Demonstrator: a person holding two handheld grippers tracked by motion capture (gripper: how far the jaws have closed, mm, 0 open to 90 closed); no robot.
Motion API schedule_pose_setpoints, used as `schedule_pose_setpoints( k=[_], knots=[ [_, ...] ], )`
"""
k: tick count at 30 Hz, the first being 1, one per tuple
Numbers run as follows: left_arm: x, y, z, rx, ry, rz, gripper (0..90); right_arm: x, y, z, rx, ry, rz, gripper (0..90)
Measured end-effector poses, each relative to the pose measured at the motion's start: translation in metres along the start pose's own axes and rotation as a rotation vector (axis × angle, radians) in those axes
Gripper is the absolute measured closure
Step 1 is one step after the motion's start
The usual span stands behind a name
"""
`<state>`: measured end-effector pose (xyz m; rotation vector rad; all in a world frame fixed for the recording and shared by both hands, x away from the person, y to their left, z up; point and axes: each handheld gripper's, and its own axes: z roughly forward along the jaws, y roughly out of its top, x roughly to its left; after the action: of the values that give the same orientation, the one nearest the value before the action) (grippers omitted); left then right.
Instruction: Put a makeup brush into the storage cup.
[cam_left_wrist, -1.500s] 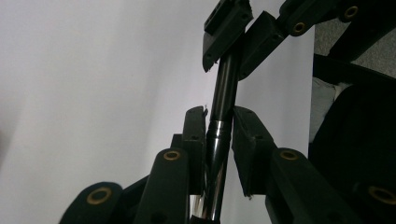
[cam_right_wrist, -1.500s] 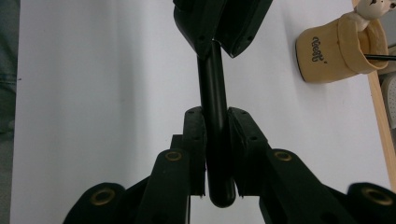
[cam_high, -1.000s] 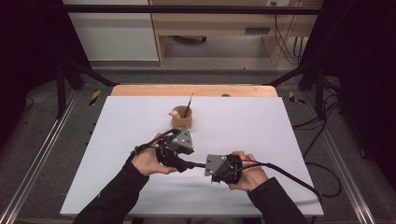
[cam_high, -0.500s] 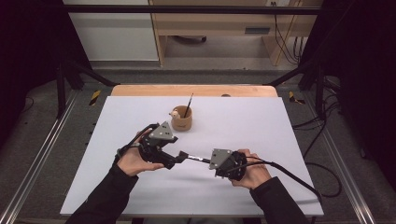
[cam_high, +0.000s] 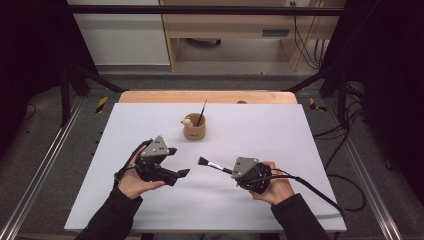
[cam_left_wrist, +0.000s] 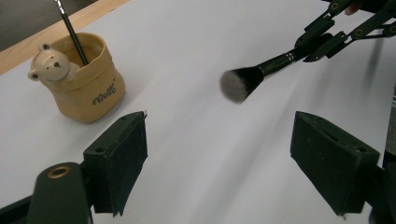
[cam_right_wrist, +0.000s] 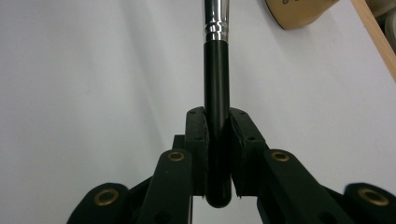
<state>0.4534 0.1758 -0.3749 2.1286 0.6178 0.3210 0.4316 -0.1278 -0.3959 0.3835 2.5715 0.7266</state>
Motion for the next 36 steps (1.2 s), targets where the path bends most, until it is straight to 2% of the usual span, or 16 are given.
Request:
schedule_pose_setpoints(
  k=[1, 2, 3, 7, 10, 11, 19, 26, 32, 36],
  knots=[
    [0.0, -0.003, -0.001, -0.011, 0.007, -0.004, 17.8, 0.0, -0.001, 0.0, -0.003, -0.003, 0.009, 79.6],
    [0.0, -0.005, -0.001, -0.018, 0.013, -0.01, 17.8, 0.001, -0.002, 0.0, -0.016, -0.004, 0.038, 79.6],
    [-0.001, -0.006, -0.002, -0.028, 0.02, -0.017, 17.9, 0.0, -0.003, -0.001, -0.021, -0.006, 0.036, 79.6],
    [0.0, -0.014, -0.002, -0.074, 0.032, -0.071, 18.2, 0.0, -0.006, 0.0, -0.038, -0.015, 0.084, 79.5],
    [0.001, -0.02, 0.0, -0.077, 0.038, -0.09, 18.1, 0.001, -0.009, 0.001, -0.061, -0.008, 0.126, 79.5],
    [0.001, -0.021, 0.002, -0.077, 0.041, -0.094, 18.1, 0.001, -0.01, 0.002, -0.067, -0.006, 0.124, 79.5],
    [-0.004, -0.028, 0.011, -0.101, 0.044, -0.134, 18.0, 0.005, -0.017, 0.008, -0.135, -0.001, 0.2, 79.5],
    [-0.007, -0.03, 0.013, -0.142, 0.028, -0.167, 17.8, 0.007, -0.024, 0.011, -0.201, 0.011, 0.248, 79.5],
    [-0.007, -0.033, 0.013, -0.179, 0.035, -0.189, 17.8, 0.008, -0.026, 0.01, -0.23, 0.018, 0.271, 79.5],
    [-0.007, -0.034, 0.015, -0.186, 0.022, -0.202, 17.6, 0.008, -0.027, 0.011, -0.249, 0.02, 0.288, 79.5]
  ],
)
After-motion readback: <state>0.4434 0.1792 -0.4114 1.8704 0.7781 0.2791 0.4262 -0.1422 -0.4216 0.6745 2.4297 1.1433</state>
